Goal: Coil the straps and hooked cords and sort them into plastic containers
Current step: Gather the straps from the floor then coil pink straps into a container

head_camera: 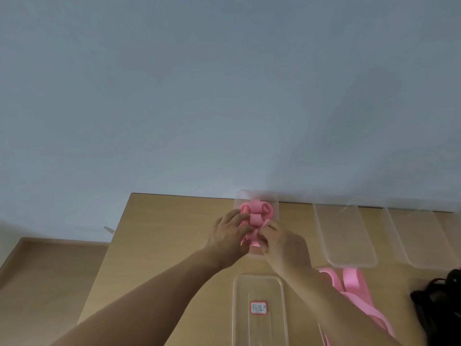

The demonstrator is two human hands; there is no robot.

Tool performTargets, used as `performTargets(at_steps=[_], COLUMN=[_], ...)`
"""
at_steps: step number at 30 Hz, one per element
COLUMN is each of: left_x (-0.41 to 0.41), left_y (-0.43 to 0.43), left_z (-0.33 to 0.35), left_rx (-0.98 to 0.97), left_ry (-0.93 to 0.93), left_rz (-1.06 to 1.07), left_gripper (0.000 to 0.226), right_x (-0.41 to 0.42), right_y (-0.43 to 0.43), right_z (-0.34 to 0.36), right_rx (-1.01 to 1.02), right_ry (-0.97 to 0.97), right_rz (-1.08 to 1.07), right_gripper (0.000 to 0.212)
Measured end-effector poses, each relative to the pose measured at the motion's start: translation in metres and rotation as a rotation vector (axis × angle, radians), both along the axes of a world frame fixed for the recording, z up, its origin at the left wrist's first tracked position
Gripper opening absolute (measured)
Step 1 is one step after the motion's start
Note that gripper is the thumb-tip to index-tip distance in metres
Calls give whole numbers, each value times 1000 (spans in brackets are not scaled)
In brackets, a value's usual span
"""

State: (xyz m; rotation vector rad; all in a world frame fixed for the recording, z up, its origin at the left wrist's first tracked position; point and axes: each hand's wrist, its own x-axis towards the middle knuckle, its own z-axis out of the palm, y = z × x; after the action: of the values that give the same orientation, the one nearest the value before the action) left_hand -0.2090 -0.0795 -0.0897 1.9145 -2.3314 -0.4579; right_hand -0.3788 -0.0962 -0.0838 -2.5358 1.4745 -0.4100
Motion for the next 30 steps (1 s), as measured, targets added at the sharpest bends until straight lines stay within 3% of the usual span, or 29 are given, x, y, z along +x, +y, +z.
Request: performTargets(at_steps=[8, 17, 26, 30], left_x=[-6, -3, 2, 6], left_y=[-3, 4, 42, 79], left_z=[4, 20, 53, 29], left_rx=[9, 52, -106, -19], left_ry=[-17, 14, 365, 400], left_rz=[-17, -49, 33, 86], left_gripper=[48, 46, 38, 31], right_x=[-6, -11, -16, -13], right_y=[4, 15, 76, 105], right_z=[1, 16, 30, 4], right_rx=[53, 95, -107, 306], right_ry=[-41, -4, -63, 201], right_rz=[-17, -1, -196, -397], right_gripper=[5, 21, 11, 48])
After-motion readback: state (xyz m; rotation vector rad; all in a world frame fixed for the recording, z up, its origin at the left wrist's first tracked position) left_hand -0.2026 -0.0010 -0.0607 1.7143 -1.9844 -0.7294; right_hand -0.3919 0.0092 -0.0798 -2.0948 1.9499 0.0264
